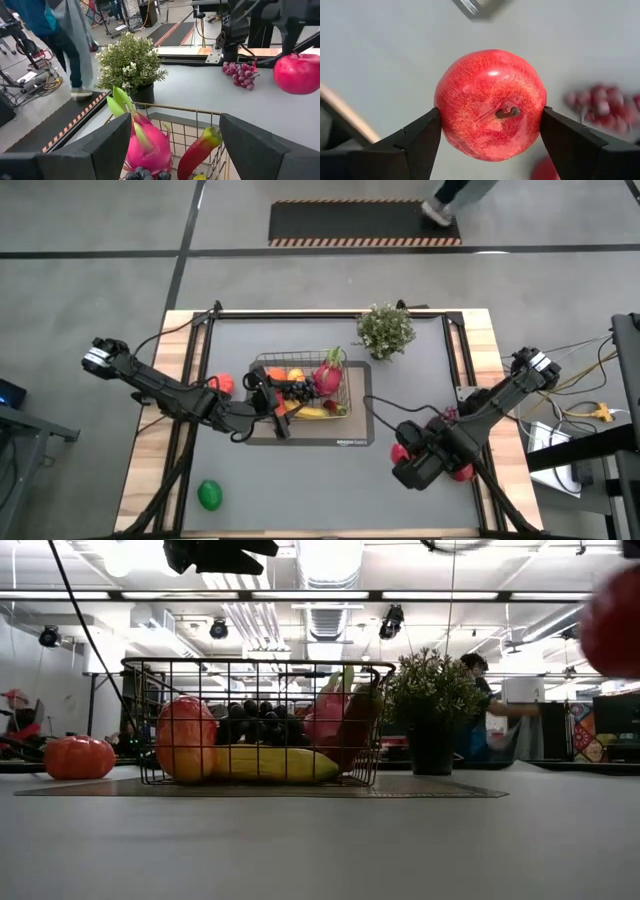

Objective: Build produce basket
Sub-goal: Put the apple into the wire basket

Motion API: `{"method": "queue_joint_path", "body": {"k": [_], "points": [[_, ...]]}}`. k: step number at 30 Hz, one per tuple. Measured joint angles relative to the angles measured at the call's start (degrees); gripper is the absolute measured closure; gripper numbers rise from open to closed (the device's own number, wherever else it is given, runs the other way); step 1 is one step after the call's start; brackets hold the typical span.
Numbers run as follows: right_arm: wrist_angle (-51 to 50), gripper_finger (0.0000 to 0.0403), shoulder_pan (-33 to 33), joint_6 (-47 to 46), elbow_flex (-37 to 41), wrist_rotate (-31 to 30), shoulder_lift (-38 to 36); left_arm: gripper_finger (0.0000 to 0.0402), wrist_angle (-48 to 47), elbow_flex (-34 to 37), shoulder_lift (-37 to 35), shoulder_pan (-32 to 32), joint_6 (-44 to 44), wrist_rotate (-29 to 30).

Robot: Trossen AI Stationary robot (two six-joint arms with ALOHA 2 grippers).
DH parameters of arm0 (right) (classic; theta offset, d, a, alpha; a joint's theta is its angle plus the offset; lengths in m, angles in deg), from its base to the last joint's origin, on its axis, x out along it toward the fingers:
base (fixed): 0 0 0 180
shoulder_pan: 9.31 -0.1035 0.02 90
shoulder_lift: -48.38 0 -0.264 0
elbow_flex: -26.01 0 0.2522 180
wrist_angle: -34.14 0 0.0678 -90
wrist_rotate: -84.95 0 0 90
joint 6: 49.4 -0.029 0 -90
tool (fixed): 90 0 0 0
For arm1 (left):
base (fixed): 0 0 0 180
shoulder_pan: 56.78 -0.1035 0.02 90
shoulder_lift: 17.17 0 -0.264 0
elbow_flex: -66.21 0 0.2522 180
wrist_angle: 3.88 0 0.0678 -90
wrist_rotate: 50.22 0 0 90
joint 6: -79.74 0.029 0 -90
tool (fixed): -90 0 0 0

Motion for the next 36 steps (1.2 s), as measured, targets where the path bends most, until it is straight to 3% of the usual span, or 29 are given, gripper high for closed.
{"method": "queue_joint_path", "body": {"k": [8,15,24,29,36], "points": [[-0.24,0.0107,5.03,15.3,-9.32,-6.55,0.01,0.0118,0.01,0.17,0.11,4.03,-0.03,-0.03],[0.85,0.0107,10.98,27.78,-14.85,-8.3,0.38,0.0118,0.0,0.17,-0.15,6.7,2.15,1.37],[11.46,0.0107,19.56,43.53,-16.72,-5.7,0.34,0.0118,-0.02,0.17,-2.03,6.88,6.46,1.68],[15.27,0.0107,23.36,49.79,-17.77,-5.67,0.35,0.0118,0.04,0.46,-3.45,6.88,8.37,2.94],[20.57,0.0107,27.93,56.45,-17.78,-1.17,3.65,0.0118,0.44,3.11,-6.05,6.86,8.52,4.71]]}}
